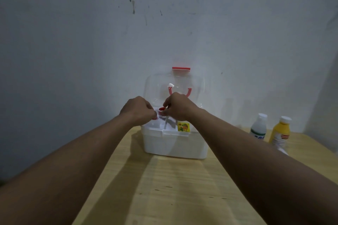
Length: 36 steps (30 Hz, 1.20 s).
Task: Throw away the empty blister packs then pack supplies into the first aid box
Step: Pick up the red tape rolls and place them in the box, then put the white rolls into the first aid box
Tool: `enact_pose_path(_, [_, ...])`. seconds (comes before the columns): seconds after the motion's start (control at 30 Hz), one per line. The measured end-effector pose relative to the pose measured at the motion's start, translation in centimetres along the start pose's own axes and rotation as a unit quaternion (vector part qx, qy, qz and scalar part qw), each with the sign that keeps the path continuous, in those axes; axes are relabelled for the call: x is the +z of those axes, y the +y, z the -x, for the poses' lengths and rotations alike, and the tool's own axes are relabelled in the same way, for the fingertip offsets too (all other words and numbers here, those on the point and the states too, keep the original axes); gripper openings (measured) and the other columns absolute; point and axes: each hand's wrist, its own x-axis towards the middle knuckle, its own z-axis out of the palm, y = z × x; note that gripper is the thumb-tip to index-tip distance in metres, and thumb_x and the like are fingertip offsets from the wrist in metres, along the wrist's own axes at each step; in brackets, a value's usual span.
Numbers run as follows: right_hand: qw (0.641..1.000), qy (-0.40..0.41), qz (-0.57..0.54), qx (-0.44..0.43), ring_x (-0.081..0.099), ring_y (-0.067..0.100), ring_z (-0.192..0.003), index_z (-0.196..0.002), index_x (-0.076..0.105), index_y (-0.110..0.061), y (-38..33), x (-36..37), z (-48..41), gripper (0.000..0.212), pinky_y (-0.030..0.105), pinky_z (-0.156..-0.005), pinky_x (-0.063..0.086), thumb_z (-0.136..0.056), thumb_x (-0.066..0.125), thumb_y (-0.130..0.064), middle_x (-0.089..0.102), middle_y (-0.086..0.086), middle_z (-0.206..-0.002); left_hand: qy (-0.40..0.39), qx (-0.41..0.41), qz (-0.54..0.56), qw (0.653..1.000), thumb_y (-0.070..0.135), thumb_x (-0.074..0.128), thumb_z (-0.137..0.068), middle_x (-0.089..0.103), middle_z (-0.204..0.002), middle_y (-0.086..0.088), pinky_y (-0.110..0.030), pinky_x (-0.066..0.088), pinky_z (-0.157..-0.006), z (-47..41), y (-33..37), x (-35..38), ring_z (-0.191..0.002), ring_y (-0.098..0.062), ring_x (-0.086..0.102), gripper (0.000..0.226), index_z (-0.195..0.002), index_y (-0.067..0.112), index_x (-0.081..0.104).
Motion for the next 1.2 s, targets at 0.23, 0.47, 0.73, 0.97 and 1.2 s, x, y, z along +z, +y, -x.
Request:
enact_pose_path(0.23, [1.0, -0.01, 0.021, -0.018, 0.069, 0.022, -0.088, -0.113, 0.073, -0.005, 0.0, -0.1, 0.5, 0.028, 0.026, -0.077, 0.053, -0.089, 0.072, -0.02, 0.074, 0.011, -0.107, -0.004, 0.007, -0.006, 1.0, 0.028, 0.072, -0.084, 0.072, -0.113, -0.007, -0.026, 0.045, -0.068, 0.2, -0.2, -0.2, -0.087, -0.018, 0.06, 0.029, -0.108, 0.012, 0.076])
enact_pose_path(0.47, [0.999, 0.004, 0.031, -0.014, 0.067, 0.024, -0.104, -0.12, 0.069, -0.006, 0.3, -0.5, 1.2, 0.028, 0.031, -0.091, 0.05, -0.094, 0.06, -0.012, 0.07, 0.009, -0.121, 0.007, 0.012, -0.014, 1.0, 0.026, 0.07, -0.085, 0.072, -0.115, -0.008, -0.027, 0.046, -0.071, 0.6, 0.2, -0.1, -0.086, -0.016, 0.057, 0.028, -0.108, 0.011, 0.075])
enact_pose_path(0.73, [0.996, 0.031, 0.078, 0.001, 0.056, 0.026, -0.123, -0.134, 0.059, -0.011, 1.5, -3.8, 4.6, 0.039, 0.033, -0.1, 0.043, -0.097, 0.056, -0.023, 0.058, 0.008, -0.139, 0.051, 0.039, -0.017, 0.998, 0.036, 0.062, -0.091, 0.065, -0.129, -0.006, -0.034, 0.048, -0.09, 2.2, 2.6, -0.2, -0.113, -0.025, 0.061, 0.038, -0.121, 0.014, 0.069])
enact_pose_path(0.97, [0.992, 0.048, 0.113, 0.035, 0.058, 0.026, -0.119, -0.134, 0.058, -0.013, 3.9, -7.8, 9.7, 0.039, 0.034, -0.098, 0.047, -0.098, 0.052, -0.025, 0.061, 0.008, -0.134, 0.058, 0.107, -0.019, 0.992, 0.041, 0.058, -0.092, 0.062, -0.133, -0.005, -0.044, 0.048, -0.1, 5.5, 7.3, 0.8, -0.118, -0.027, 0.058, 0.04, -0.125, 0.019, 0.066])
enact_pose_path(1.2, [0.983, 0.076, 0.138, 0.098, 0.053, 0.026, -0.125, -0.135, 0.057, -0.019, 7.8, -11.4, 15.7, 0.041, 0.036, -0.1, 0.044, -0.097, 0.048, -0.03, 0.057, 0.006, -0.139, 0.044, 0.203, -0.068, 0.976, 0.041, 0.045, -0.098, 0.047, -0.149, -0.009, -0.049, 0.025, -0.117, 8.7, 12.6, 3.7, -0.143, -0.029, 0.033, 0.047, -0.14, 0.021, 0.052])
